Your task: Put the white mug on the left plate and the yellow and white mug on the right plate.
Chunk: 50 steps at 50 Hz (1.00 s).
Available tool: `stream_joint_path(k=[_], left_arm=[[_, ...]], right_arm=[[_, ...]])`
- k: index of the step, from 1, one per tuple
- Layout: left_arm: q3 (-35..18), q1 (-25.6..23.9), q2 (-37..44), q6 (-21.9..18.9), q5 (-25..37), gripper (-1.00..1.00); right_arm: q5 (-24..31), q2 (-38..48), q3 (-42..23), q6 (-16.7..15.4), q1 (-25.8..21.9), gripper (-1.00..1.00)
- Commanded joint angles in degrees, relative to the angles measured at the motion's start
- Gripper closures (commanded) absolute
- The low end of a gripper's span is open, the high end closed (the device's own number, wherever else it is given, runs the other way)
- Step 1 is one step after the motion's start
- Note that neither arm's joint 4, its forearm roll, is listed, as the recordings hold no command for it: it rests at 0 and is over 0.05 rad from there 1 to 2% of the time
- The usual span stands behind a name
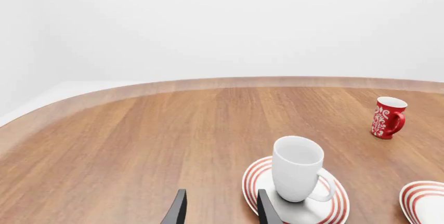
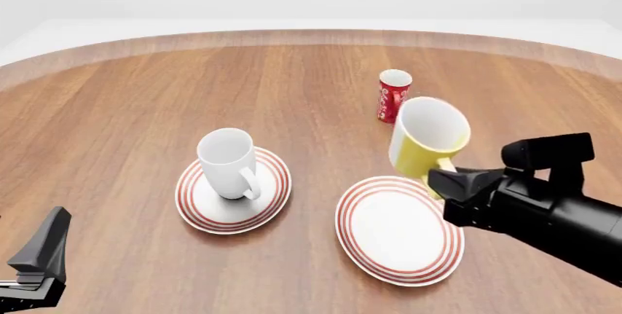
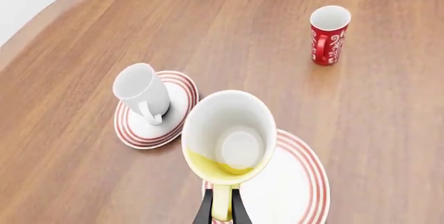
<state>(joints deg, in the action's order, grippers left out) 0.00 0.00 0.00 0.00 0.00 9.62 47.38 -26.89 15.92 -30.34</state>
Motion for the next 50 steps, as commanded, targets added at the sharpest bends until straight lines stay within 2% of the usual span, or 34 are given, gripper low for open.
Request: stream_joint_path(k=[1, 18, 50], left_arm=[[0.00, 0.00, 0.00, 0.00, 0.00, -1.00], [0.00, 0.00, 0.00, 0.00, 0.00, -1.00], [0.00, 0.00, 0.00, 0.00, 0.00, -1.00]], right_arm=[[1.05, -2.24, 1.58, 0.33, -0.60, 1.00], [1.08, -2.77, 4.00, 0.80, -1.60, 1.00], [-4.73, 5.04, 5.94, 1.40, -3.06, 1.00]])
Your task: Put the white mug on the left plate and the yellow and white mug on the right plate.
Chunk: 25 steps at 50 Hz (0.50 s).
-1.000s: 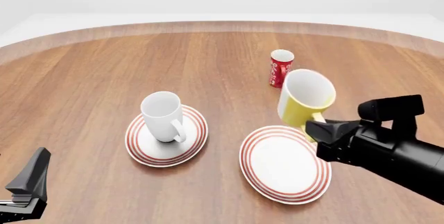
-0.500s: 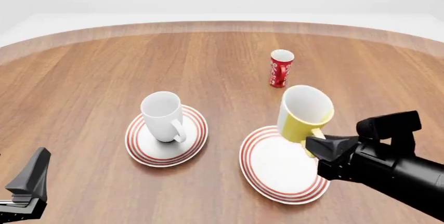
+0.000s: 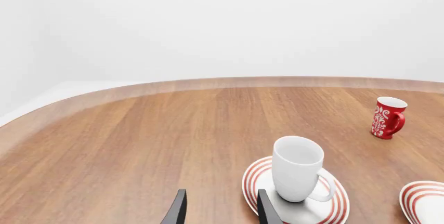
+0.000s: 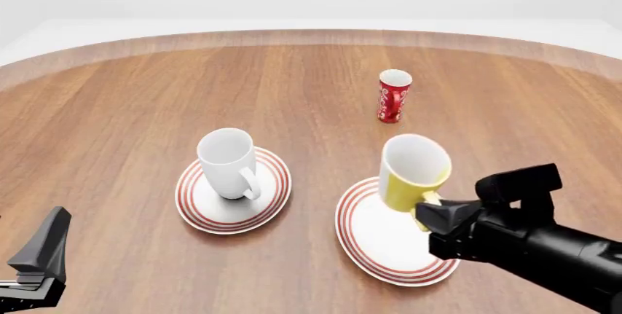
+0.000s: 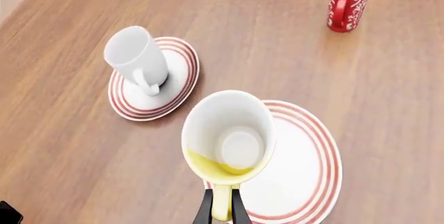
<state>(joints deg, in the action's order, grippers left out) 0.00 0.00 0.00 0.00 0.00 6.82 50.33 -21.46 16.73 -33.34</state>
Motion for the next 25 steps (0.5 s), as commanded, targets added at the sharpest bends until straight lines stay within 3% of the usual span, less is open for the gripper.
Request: stream_joint_path(k=[1, 25], left_arm=[[0.00, 0.00, 0.00, 0.00, 0.00, -1.00], [0.00, 0.00, 0.00, 0.00, 0.00, -1.00]], right_arm=[[-1.97, 2.19, 0.60, 0.63, 0.04, 1.00], [-7.24, 7.28, 2.87, 0.52, 1.88, 1.00]])
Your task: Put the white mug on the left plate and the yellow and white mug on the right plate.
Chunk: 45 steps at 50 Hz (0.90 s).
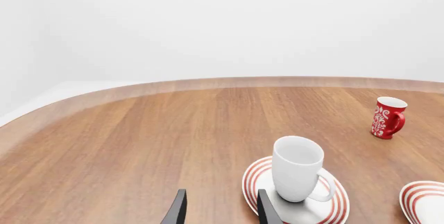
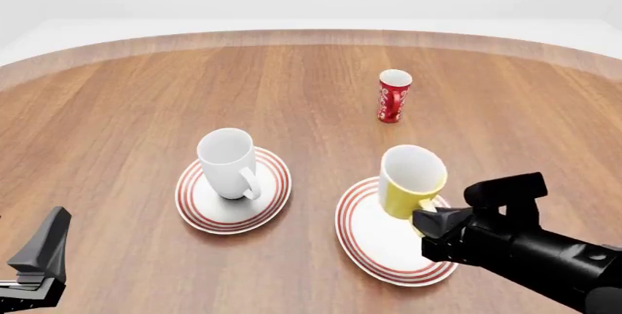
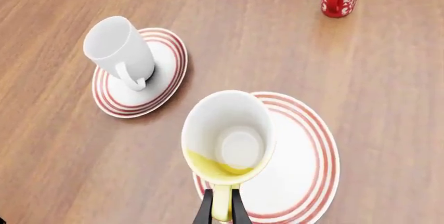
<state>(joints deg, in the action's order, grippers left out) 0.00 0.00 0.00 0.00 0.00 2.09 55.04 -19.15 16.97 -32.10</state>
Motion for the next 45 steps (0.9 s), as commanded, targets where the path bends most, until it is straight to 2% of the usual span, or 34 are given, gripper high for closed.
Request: stream_joint_path(k=[1, 24, 45], left_arm=[[0.00, 0.00, 0.00, 0.00, 0.00, -1.00], [0.00, 0.00, 0.00, 0.00, 0.00, -1.00], [0.00, 0.00, 0.00, 0.00, 0.00, -1.00]], right_arm=[[-2.77, 2.87, 0.57, 0.29, 0.70, 1.00], [-8.20, 8.45, 2.28, 0.85, 1.47, 1.00], [-10.19, 9.90, 3.46, 0.88, 2.40, 1.00]])
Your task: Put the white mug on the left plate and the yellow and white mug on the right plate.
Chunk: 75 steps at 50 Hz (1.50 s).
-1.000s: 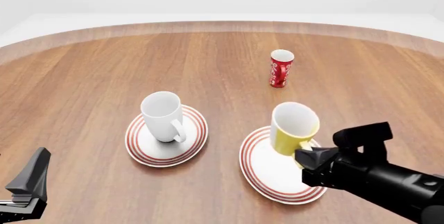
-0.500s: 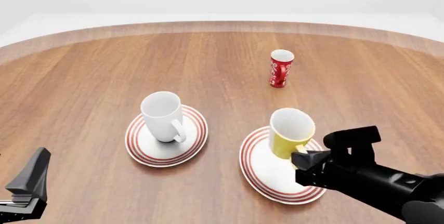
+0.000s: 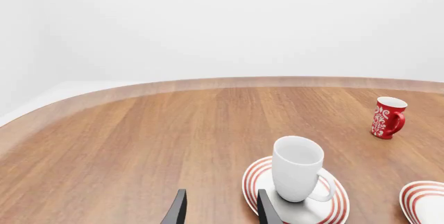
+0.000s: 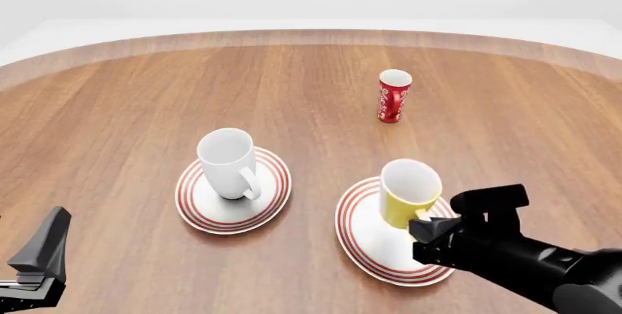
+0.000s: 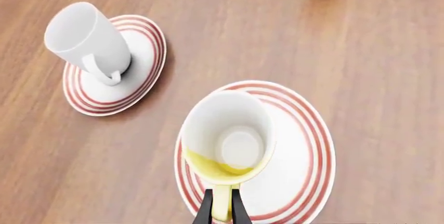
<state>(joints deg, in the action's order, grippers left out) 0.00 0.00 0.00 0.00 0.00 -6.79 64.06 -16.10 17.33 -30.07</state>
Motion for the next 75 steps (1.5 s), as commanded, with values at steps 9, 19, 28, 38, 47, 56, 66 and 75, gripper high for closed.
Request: stream_joint_path(k=[9, 19, 28, 38, 47, 56, 66, 75], left_arm=[[0.00, 0.00, 0.00, 0.00, 0.00, -1.00], [0.00, 0.00, 0.00, 0.00, 0.00, -1.00], [0.00, 0.00, 0.00, 0.00, 0.00, -1.00], [0.00, 0.00, 0.00, 0.00, 0.00, -1.00], [0.00, 0.00, 0.00, 0.00, 0.00, -1.00], [0.00, 0.00, 0.00, 0.00, 0.00, -1.00], [0.00, 0.00, 0.00, 0.00, 0.00, -1.00], [0.00, 0.00, 0.00, 0.00, 0.00, -1.00]], right_arm=[[-3.43, 2.81, 1.14, 0.85, 0.42, 1.00], [-5.62, 4.94, 1.75, 1.04, 0.57, 1.00], [-6.46, 5.93, 1.81, 0.95, 1.04, 1.00], [-7.41, 6.74, 2.28, 1.10, 1.05, 1.00], [-9.20, 8.09, 3.09, 1.46, 1.08, 1.00], [-10.70, 9.68, 3.40, 1.80, 1.02, 1.00], [-12.08, 11.07, 3.86, 2.07, 1.45, 1.00], [-12.25, 11.37, 3.89, 2.10, 1.82, -1.00]])
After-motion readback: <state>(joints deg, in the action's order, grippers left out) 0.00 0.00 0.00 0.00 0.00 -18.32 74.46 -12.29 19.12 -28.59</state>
